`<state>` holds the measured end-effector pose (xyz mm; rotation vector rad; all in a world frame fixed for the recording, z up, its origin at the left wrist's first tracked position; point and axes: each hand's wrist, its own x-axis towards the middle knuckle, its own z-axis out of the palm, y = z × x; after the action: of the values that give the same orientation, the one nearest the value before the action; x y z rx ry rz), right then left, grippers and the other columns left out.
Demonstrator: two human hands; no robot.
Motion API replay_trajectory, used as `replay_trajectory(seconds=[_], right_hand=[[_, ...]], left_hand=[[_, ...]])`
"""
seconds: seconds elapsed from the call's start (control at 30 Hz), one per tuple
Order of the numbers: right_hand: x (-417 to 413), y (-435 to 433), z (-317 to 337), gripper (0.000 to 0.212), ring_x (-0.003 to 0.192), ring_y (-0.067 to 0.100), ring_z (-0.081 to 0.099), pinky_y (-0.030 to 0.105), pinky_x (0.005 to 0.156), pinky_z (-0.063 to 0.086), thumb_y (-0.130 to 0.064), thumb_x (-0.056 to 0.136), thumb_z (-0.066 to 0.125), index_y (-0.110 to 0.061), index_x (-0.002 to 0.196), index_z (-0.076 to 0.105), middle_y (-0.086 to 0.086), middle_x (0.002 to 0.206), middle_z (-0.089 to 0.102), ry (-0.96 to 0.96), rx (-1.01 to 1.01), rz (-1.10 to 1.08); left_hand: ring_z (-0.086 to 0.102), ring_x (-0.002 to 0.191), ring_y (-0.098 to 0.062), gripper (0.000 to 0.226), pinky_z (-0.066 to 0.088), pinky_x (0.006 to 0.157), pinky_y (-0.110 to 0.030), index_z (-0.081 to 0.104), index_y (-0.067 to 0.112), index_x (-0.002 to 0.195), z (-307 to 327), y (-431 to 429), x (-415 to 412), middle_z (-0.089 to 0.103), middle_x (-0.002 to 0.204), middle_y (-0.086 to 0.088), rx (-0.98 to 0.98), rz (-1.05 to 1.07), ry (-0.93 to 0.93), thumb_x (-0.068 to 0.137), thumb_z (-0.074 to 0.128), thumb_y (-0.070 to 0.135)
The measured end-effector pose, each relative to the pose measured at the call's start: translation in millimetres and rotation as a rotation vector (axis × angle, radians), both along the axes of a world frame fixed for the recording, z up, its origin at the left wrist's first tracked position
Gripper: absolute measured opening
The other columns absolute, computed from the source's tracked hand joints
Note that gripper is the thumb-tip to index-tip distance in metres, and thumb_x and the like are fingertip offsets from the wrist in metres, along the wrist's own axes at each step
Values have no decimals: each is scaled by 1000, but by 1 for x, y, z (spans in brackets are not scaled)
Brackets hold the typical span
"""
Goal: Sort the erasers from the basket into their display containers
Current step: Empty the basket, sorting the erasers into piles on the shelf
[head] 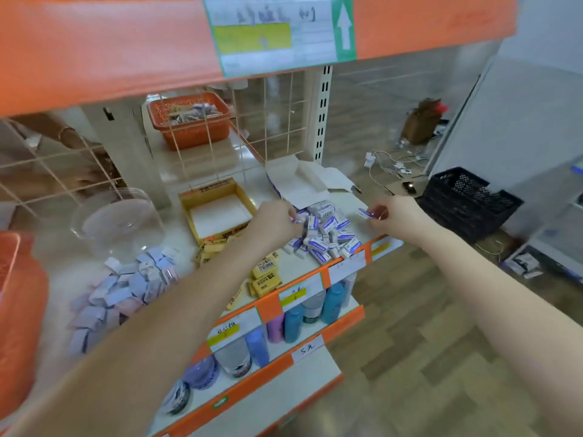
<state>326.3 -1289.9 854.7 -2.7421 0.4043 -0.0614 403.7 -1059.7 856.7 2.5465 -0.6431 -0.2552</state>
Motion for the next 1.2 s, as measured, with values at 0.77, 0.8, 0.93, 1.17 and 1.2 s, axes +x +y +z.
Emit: replay_trajectory(seconds=[0.77,0.8,0.93,1.17,1.2], right_hand=[[-8,-3,-22,49,121,3,41,7,95,29,-13,75,75,-25,121,62,-9,138,35,-60,193,680],[-6,-5,-27,46,122,6,43,11,96,30,-13,76,75,-23,119,63,-5,141,37,-87,171,674],[1,-12,-37,30,108,7,50,26,95,43,-20,79,75,-17,108,69,4,133,50,-189,187,593],[4,-19,-44,28,95,18,60,15,85,38,-15,81,73,-9,108,69,6,113,62,-278,152,468],[5,-20,-45,28,93,17,59,14,85,37,-12,82,71,-8,109,69,7,112,63,-284,147,461]], left_hand=[[46,123,-20,67,34,90,-23,36,23,143,-2,-11,-51,45,142,-3,46,31,-16,84,67,31],[43,127,-20,72,34,94,-24,32,23,145,-3,-14,-54,42,143,-5,43,20,-15,84,68,31],[38,130,-22,77,32,102,-27,30,25,146,-11,-28,-63,33,147,-8,-14,45,23,82,72,32],[42,124,-18,62,29,92,-19,42,25,138,-18,-31,-62,37,142,-5,-92,114,-39,83,68,19],[42,126,-19,64,31,95,-21,40,24,139,-18,-29,-61,37,143,-5,-78,116,-35,82,68,18]])
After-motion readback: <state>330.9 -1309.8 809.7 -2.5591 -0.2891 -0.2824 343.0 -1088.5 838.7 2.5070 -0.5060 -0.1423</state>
